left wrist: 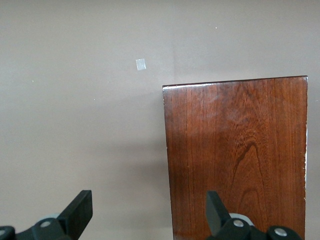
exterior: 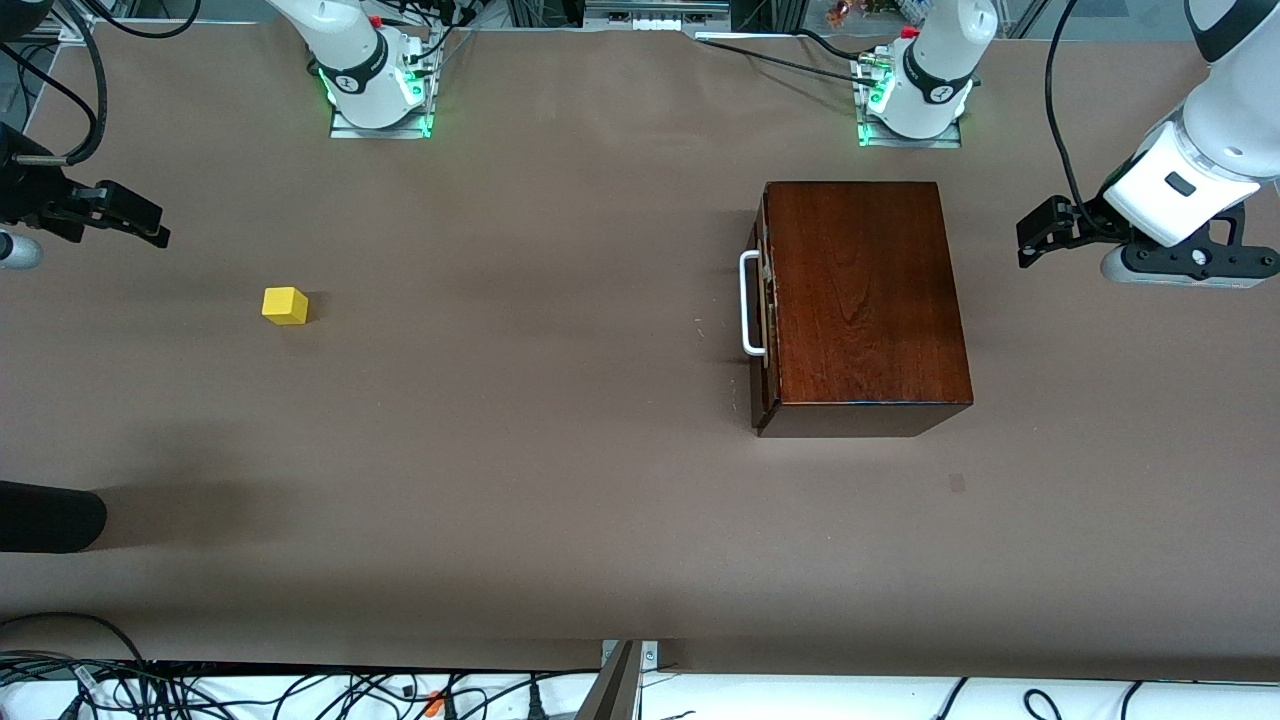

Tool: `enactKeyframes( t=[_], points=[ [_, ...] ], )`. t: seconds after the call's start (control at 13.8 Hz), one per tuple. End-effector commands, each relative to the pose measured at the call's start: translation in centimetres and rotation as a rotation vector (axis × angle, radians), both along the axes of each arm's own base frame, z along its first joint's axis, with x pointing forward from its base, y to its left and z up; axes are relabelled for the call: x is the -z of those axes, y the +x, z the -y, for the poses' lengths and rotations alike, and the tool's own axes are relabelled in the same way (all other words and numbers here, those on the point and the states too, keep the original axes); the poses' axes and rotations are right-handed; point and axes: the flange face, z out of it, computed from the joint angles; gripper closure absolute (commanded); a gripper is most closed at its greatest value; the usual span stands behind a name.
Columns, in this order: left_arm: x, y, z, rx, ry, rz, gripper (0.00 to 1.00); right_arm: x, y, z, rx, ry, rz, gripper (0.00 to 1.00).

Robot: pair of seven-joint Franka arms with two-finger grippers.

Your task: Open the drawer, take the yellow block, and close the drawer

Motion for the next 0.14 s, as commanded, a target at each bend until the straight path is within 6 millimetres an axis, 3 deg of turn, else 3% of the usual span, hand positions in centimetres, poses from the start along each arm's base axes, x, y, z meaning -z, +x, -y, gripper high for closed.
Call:
enactKeyframes(
  t=[0.0,0.07],
  points=[
    [-0.49,0.44,0.18,0.023,-0.003,0.010,0.00,-0.58,-0.55,0.11,0.019,0.030,0.003,0.00],
    [-0.41,0.47,0.26,0.024,-0.002,0.009,0.00,-0.60,-0.52,0.11,0.020,0.030,0.006,0.00]
  ],
)
